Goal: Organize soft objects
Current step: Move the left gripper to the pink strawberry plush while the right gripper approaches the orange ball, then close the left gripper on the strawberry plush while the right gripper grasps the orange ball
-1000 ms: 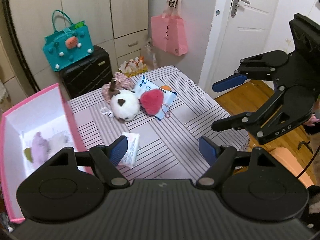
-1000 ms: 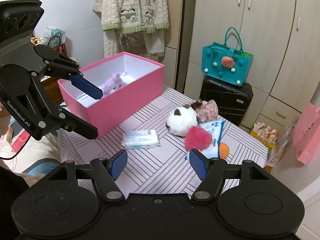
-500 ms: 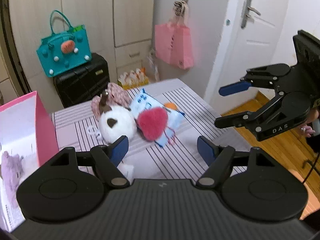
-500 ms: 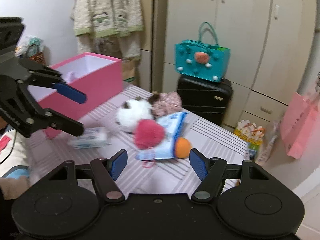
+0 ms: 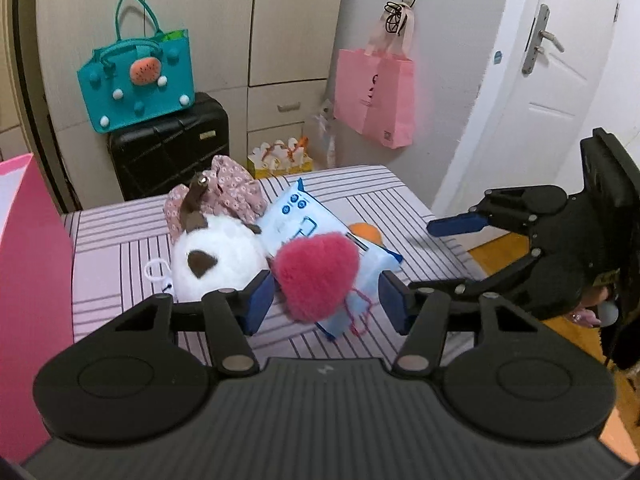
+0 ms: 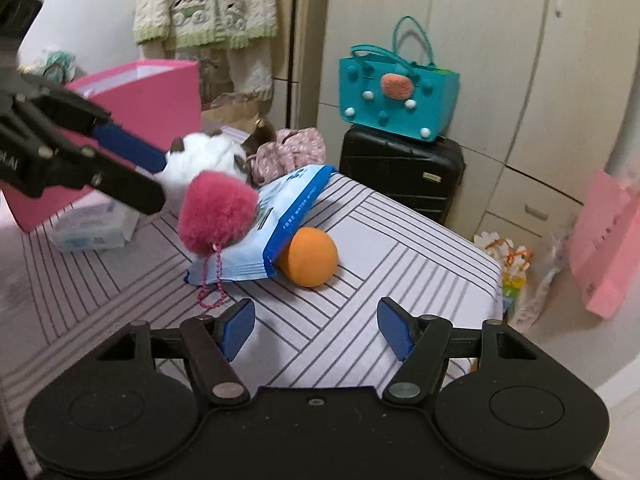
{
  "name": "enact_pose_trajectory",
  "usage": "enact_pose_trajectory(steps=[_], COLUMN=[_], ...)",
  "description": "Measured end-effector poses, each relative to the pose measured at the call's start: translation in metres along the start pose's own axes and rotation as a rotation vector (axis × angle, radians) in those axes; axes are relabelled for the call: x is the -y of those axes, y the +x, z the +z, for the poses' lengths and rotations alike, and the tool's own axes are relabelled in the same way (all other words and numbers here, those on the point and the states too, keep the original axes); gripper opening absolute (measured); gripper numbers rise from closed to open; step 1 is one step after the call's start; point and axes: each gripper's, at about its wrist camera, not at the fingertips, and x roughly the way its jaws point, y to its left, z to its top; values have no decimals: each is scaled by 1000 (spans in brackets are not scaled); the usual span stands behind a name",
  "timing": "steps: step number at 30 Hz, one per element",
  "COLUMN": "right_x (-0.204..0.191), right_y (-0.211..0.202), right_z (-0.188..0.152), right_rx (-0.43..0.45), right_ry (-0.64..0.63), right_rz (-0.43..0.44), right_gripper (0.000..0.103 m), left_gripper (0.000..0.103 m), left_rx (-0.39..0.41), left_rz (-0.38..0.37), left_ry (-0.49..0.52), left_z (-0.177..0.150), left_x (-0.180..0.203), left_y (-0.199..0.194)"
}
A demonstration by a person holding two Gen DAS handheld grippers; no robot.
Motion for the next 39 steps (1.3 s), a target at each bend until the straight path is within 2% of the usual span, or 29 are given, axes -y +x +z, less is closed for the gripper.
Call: enact_pose_trajectory(steps=[5,19,23,28,31,32,39], right_x=[3,22,23,19,14,12,7], right_y=[19,41,44,44,41,40,30], right_z=[1,1,2,3,1,1,-6], right_rx=[5,72,80,88,89,85,66], right_ry=[-49,-52,-42,-27,-23,-12,104], right_rz=[21,147,167,181,153,144,87], right_gripper=[71,71,71,56,50,42,38], left_gripper=[57,56,49,46,42,42,40], left_rx=[-21,-8,9,-16,-12,-11,-2], left_rz=[-34,-25,-22,-40,-43,-41,-61], left_ry=[-15,-59,-47,-93,-98,-96,-90], left_z=[3,-1,-5,-10,-12,-12,-17], left_x=[0,-2,-3,-7,-6,-6,-5], left_y=[13,35,38,46,47,46,43])
